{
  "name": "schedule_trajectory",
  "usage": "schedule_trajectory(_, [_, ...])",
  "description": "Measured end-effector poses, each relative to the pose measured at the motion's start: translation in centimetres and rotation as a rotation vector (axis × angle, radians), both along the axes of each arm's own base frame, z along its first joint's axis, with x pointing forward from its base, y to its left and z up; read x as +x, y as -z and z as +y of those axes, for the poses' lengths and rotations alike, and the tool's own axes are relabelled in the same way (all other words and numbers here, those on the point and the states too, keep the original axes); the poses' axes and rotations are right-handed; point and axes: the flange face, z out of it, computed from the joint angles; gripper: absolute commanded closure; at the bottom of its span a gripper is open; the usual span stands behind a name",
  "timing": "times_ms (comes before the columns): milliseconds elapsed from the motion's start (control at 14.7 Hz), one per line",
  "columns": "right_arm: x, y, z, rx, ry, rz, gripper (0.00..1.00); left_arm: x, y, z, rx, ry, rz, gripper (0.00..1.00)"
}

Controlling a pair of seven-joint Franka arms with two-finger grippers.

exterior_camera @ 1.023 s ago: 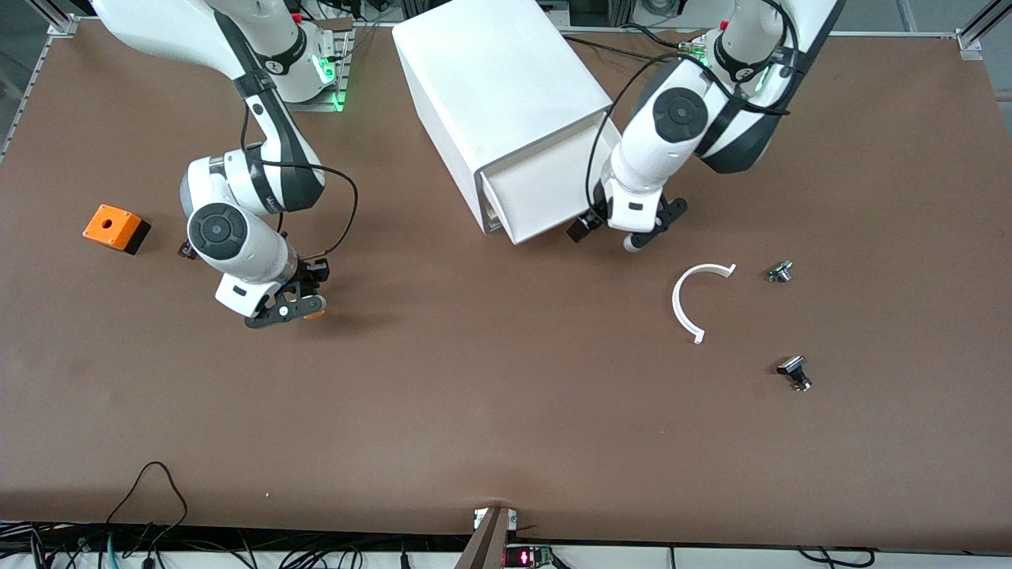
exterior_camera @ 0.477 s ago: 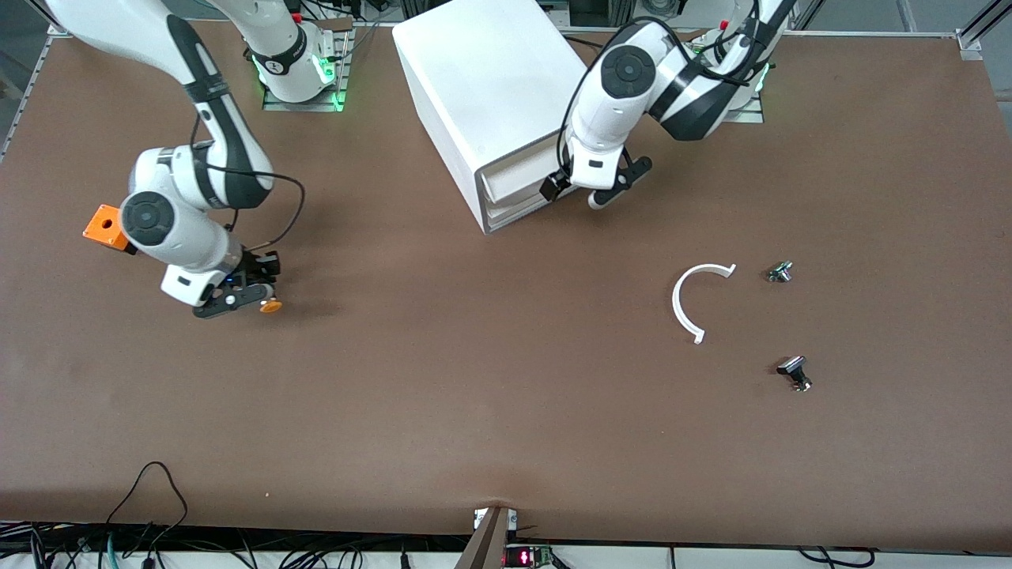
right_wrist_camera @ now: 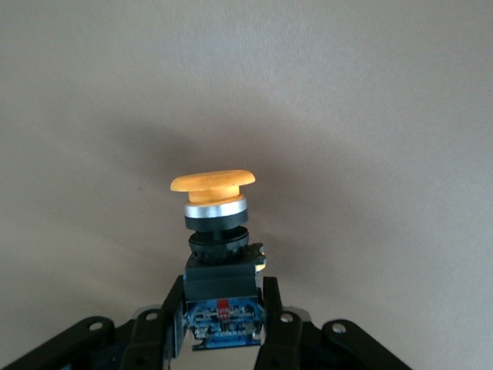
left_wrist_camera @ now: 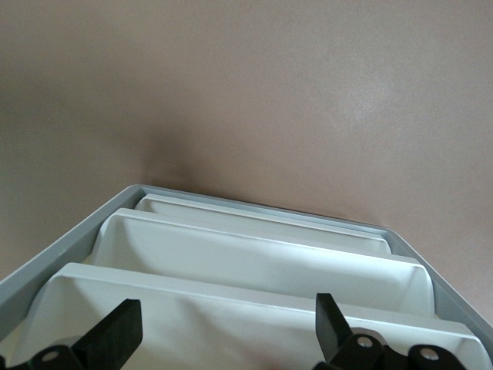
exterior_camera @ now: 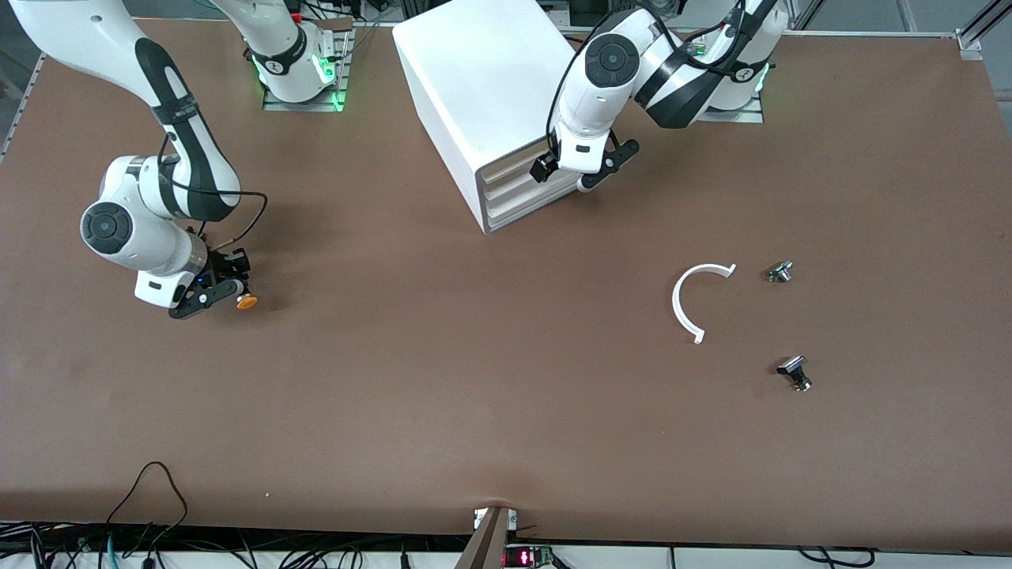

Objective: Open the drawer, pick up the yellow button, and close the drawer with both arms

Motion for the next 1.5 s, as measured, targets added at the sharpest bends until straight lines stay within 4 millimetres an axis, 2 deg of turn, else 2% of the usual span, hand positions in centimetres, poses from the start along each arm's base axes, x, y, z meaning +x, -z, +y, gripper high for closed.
schedule_trajectory(68, [-0.1, 0.5, -0.5, 0.004, -0.011, 0.003, 0.43, 0.1, 0.0, 0.1, -0.001, -0.004, 0.003, 0.01])
schedule_trajectory(136, [-0.1, 0.8, -0.9, 0.009, -0.014, 0.005, 0.12, 0.2, 0.0, 0.2, -0.002, -0.011, 0.005, 0.01])
schedule_trajectory(205, [-0.2, 0.9, -1.1, 0.017, -0.009, 0.005, 0.0, 0.6, 0.1, 0.7, -0.001, -0.02, 0.006, 0.01])
schedule_trajectory(341, [0.0, 0.7, -0.9, 0.025, -0.007, 0.0, 0.0, 2.5, 0.2, 2.5, -0.009, -0.003, -0.005, 0.01])
schedule_trajectory(545, [0.9, -0.7, 0.3, 0.035, -0.021, -0.029, 0.0, 7.5, -0.5, 7.6, -0.037, 0.07, -0.043, 0.01])
schedule_trajectory(682, [2.2, -2.9, 1.8, 0.053, -0.034, -0.04, 0.0, 10.7, -1.4, 11.3, -0.057, 0.149, -0.08, 0.01])
schedule_trajectory(886, [5.0, -8.0, 4.6, 0.111, -0.03, -0.064, 0.0, 14.7, -3.3, 16.9, -0.076, 0.292, -0.155, 0.01])
schedule_trajectory(1023, [6.4, -10.4, 5.8, 0.137, -0.032, -0.101, 0.0, 17.0, -5.4, 20.4, -0.077, 0.392, -0.176, 0.01])
schedule_trajectory(1227, [7.5, -12.3, 7.7, 0.163, -0.039, -0.141, 0.0, 19.6, -10.1, 25.4, -0.04, 0.571, -0.191, 0.01])
schedule_trajectory(1364, [8.0, -13.5, 9.4, 0.176, -0.01, -0.163, 0.0, 20.6, -13.4, 28.4, -0.008, 0.667, -0.188, 0.01])
schedule_trajectory(1500, [8.1, -14.8, 11.9, 0.192, 0.044, -0.178, 0.0, 20.8, -16.7, 30.8, 0.005, 0.719, -0.181, 0.01])
